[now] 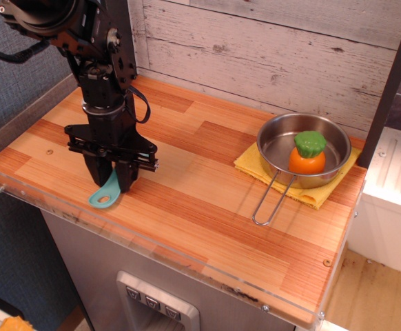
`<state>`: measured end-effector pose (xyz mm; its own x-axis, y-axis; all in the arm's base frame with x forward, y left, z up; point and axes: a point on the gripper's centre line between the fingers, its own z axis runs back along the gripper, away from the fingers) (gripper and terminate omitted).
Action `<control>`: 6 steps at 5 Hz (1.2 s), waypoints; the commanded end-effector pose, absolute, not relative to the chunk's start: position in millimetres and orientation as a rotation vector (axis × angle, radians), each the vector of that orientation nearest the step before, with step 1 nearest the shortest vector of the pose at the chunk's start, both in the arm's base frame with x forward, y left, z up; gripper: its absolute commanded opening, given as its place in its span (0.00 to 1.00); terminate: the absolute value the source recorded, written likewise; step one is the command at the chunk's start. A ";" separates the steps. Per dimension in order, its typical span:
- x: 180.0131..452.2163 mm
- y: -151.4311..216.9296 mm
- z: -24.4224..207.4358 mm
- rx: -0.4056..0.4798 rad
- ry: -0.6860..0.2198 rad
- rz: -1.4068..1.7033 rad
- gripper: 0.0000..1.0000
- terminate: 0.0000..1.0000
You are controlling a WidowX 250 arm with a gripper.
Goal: Move the brush to the back end of the table
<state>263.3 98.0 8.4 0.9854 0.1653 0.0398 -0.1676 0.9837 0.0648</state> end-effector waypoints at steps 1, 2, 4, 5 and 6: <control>286.3 73.7 51.1 0.047 -0.133 0.120 0.00 0.00; 300.8 69.5 86.5 0.038 -0.204 0.100 0.00 0.00; 332.1 121.9 90.6 0.042 -0.222 0.157 0.00 0.00; 349.1 147.5 85.0 0.061 -0.236 0.205 0.00 0.00; 362.4 162.9 72.6 0.055 -0.246 0.251 0.00 0.00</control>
<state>362.1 156.3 51.7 0.9522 0.2393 0.1899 -0.2459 0.9692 0.0115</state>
